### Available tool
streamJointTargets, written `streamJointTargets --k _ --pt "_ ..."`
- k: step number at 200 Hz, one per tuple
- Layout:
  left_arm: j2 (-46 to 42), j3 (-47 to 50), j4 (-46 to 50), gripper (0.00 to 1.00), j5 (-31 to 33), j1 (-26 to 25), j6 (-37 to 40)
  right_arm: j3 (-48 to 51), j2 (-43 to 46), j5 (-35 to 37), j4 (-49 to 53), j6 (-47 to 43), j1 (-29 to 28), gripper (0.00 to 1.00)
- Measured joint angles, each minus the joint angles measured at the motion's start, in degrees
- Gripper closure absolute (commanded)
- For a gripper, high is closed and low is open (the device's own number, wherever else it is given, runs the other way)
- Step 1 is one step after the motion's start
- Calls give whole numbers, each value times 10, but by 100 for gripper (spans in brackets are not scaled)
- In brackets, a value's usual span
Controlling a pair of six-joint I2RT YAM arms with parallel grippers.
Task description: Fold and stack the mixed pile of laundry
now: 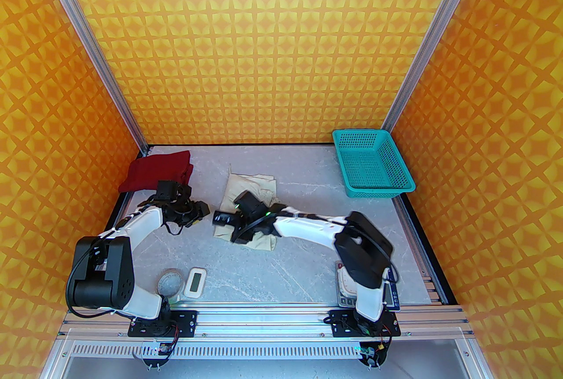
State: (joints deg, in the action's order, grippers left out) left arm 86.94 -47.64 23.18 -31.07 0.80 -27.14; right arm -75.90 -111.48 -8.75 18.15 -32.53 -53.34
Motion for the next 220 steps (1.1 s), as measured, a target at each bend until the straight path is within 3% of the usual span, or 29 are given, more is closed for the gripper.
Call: streamJointTargets --k 43,92,124,171,220 --pt "-7 24 -18 49 -14 12 -13 -5 -54 54 -23 -36 -16 49" --pt "-12 44 -38 45 -32 19 -29 30 -58 114 -101 -52 -20 87" --pt "-12 54 -53 40 -52 15 -41 67 -50 138 -165 -51 -20 98" --pt "-12 66 -98 25 -66 -28 -83 142 24 135 -229 -46 -9 100" --pt "22 76 -184 17 -74 -59 -159 186 85 105 -288 -35 18 100"
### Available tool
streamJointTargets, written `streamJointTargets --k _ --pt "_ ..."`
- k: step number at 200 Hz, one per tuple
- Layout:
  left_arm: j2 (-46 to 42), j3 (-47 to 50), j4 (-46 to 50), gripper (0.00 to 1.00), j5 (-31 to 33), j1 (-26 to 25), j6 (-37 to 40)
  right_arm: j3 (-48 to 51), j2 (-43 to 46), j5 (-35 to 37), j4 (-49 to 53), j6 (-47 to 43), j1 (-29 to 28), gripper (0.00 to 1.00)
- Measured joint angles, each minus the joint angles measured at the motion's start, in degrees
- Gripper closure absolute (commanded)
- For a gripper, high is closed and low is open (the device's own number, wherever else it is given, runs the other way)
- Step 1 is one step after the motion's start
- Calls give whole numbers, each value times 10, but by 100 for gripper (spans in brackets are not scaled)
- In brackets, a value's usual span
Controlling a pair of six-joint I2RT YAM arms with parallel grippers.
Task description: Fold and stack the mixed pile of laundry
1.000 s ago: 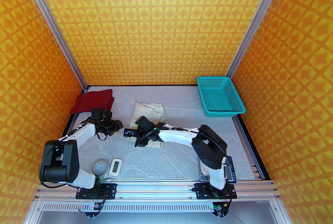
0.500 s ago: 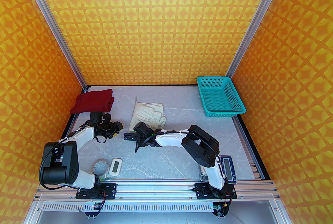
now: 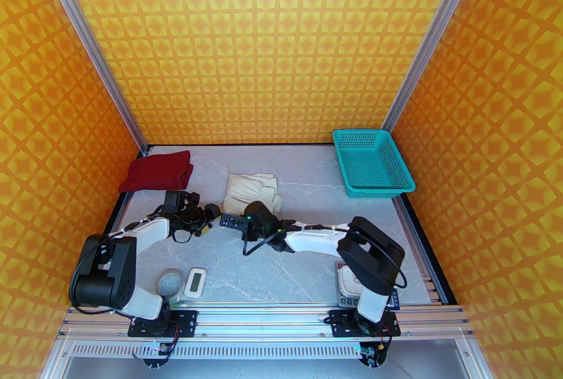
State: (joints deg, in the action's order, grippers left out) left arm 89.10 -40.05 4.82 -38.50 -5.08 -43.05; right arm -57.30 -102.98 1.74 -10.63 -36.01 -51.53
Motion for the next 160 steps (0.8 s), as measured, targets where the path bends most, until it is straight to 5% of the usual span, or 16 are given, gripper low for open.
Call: streamJointTargets --k 30,77,160 --pt "28 0 -63 13 -7 -3 -56 17 0 -14 -10 5 2 100" --pt "79 -7 -146 20 -2 -39 -167 24 1 -22 -24 15 2 100" --pt "150 -68 -208 23 17 -80 -244 44 12 -25 -51 20 7 100"
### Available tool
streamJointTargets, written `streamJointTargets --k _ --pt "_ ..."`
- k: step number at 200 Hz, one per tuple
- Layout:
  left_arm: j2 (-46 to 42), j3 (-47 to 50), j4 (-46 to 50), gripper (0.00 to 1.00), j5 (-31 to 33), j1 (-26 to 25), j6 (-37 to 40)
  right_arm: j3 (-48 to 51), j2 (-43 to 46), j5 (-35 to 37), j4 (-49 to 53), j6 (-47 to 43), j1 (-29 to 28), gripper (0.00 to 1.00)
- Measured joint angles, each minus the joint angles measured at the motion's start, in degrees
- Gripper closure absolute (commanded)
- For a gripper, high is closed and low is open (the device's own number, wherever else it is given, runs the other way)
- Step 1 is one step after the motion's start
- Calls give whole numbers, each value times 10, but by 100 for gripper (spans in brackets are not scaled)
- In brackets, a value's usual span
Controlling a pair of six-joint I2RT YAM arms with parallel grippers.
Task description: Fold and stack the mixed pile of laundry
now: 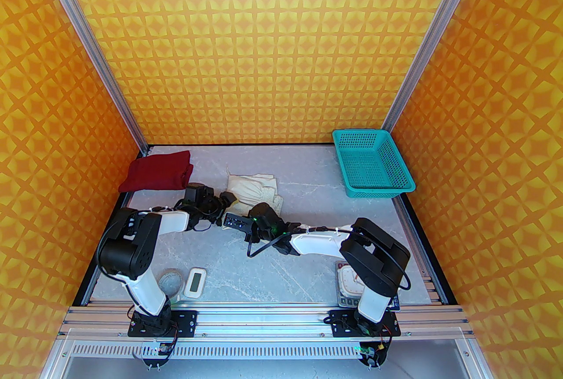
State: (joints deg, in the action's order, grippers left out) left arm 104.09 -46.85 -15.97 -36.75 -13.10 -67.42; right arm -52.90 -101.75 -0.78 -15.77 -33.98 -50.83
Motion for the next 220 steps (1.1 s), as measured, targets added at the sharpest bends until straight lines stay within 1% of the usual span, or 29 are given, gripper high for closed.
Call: streamJointTargets --k 17,30,47,62,69,79,85,91,99,105,114,145,161,173,202,220 --pt "15 -16 -7 23 2 -1 -9 6 4 -3 -8 3 2 100" --pt "30 -32 -15 27 3 -4 -14 8 6 -4 -12 3 3 100" --pt "46 -48 -20 35 5 -10 -20 8 6 -6 -17 3 5 100" --pt "56 -56 -22 44 7 -16 -25 10 7 -6 -21 3 7 100" --pt "59 -58 -23 51 8 -18 -27 12 8 -7 -21 3 8 100" --pt "63 -61 -25 71 9 -21 -34 16 9 -7 -22 4 9 100" --pt "64 -61 -26 81 10 -23 -34 17 10 -7 -22 4 10 92" --pt "65 -61 -28 90 10 -23 -33 17 10 -7 -23 5 11 80" --pt "66 -61 -28 100 12 -23 -34 19 11 -7 -25 10 11 70" --pt "66 -62 -28 100 12 -23 -30 20 13 -6 -25 12 11 64" --pt "66 -62 -28 100 14 -23 -23 24 18 -5 -26 18 12 57" --pt "66 -63 -28 100 17 -23 3 59 63 5 -25 48 12 46" --pt "67 -73 -18 100 21 -23 38 97 108 18 -24 91 12 43" --pt "67 -89 6 100 28 -23 70 127 145 35 -21 125 11 43" --pt "66 -163 120 100 68 -21 191 199 250 91 2 217 22 43" --pt "66 -210 186 100 98 -14 263 236 316 119 18 264 37 41"
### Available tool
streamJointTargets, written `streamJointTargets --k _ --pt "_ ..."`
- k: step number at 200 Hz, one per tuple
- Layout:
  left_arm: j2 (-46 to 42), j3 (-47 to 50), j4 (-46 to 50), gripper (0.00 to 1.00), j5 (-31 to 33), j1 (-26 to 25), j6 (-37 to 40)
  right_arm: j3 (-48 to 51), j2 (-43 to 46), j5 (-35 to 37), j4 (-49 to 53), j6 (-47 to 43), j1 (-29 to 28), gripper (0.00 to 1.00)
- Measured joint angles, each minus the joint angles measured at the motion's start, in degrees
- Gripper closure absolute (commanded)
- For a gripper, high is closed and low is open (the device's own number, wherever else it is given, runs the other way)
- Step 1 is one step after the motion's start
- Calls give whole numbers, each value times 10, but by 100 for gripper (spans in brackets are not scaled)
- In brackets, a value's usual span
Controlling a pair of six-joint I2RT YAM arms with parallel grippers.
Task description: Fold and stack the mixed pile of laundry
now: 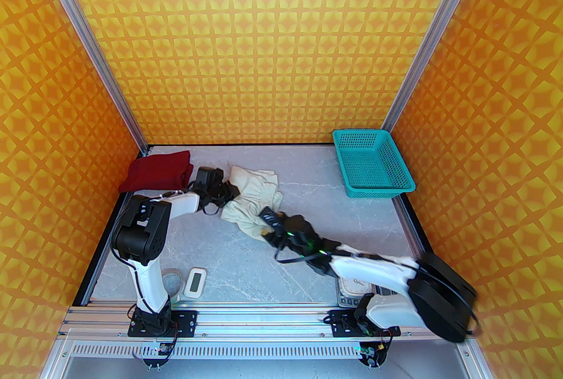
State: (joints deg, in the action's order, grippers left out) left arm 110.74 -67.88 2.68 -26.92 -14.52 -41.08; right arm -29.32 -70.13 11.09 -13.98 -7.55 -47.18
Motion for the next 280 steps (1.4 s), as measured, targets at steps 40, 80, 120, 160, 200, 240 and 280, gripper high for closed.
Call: streamJointTargets --k 40,80,120,160,200,240,280 --pt "0 -54 96 100 61 28 122 65 126 51 14 82 65 40" --pt "0 -119 173 100 124 48 232 86 152 64 23 114 101 40" --pt "0 -172 199 100 158 81 300 86 134 63 24 123 107 40" --pt "14 -224 214 100 179 112 371 86 121 63 14 123 113 40" --pt "49 -292 221 100 190 134 426 85 79 63 3 122 113 40" --pt "66 -325 222 100 191 174 433 58 41 63 -2 115 113 40" --pt "66 -336 222 100 166 254 416 23 2 60 -5 107 113 40"
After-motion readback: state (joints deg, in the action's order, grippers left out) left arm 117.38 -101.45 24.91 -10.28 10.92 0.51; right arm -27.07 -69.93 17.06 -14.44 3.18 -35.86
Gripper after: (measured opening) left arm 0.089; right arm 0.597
